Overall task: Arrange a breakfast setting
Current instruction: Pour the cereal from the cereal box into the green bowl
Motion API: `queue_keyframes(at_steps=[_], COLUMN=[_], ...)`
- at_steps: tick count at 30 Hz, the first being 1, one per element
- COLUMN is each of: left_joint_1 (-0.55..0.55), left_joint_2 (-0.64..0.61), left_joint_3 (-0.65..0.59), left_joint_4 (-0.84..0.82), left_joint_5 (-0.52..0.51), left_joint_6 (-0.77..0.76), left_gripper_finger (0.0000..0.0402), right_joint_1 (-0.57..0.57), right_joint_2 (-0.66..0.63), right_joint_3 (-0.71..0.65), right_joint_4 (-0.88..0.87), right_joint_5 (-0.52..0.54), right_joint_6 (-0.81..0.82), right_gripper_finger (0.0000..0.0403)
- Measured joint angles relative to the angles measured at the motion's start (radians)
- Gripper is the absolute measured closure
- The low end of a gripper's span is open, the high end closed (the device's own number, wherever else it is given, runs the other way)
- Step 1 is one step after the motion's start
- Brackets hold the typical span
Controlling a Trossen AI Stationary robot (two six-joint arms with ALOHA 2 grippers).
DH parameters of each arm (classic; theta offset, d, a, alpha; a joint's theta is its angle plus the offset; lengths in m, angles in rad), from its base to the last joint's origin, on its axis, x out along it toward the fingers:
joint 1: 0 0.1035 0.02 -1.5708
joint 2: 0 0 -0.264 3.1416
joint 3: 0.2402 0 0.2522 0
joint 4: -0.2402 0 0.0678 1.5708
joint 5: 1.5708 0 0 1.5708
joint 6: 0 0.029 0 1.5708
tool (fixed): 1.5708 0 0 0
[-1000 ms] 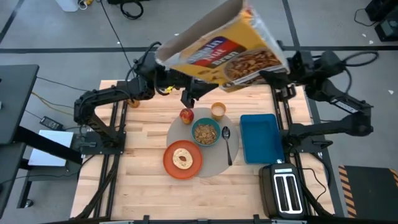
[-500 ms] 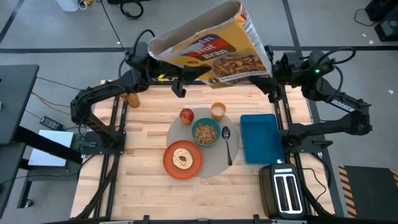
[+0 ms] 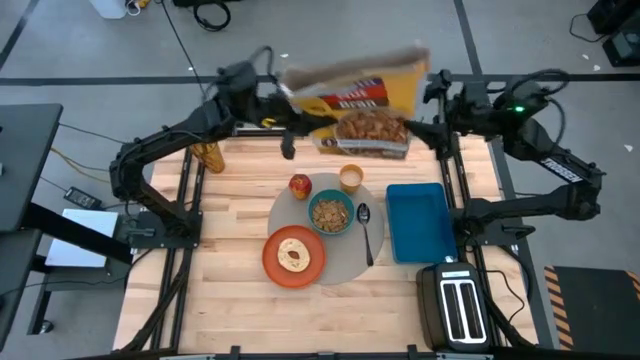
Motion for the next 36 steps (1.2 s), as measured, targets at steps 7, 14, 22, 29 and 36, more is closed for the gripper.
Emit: queue_keyframes(at_steps=[7, 14, 22, 29, 36], left_joint_1=[-0.047, -0.048, -0.008, 0.055, 0.135], left_joint_2=[0.065, 0.069, 0.053, -0.007, -0.135], left_joint_3=[-0.001, 0.0, 0.0, -0.001, 0.0], left_joint_4=[-0.111, -0.171, -0.186, -0.326, -0.691], left_joint_5=[-0.055, -0.075, -0.075, -0.091, -0.19], left_joint_6=[0.074, 0.101, 0.064, 0.068, 0.098], left_gripper_finger=[0.0385, 0.0364, 0.03, 0.0208, 0.0163], right_joint_1=[0.0, 0.0, -0.001, -0.014, -0.045], right_joint_2=[0.074, 0.11, 0.115, 0.096, -0.059], right_joint_3=[-0.001, 0.0, -0.001, -0.004, -0.202], right_joint_4=[0.004, 0.03, 0.021, -0.072, -0.126], right_joint_5=[-0.029, 0.01, 0.039, 0.101, 0.426], right_joint_6=[0.022, 0.079, 0.059, -0.024, -0.123], right_gripper_finger=[0.0055, 0.0119, 0.0295, 0.0389, 0.0386])
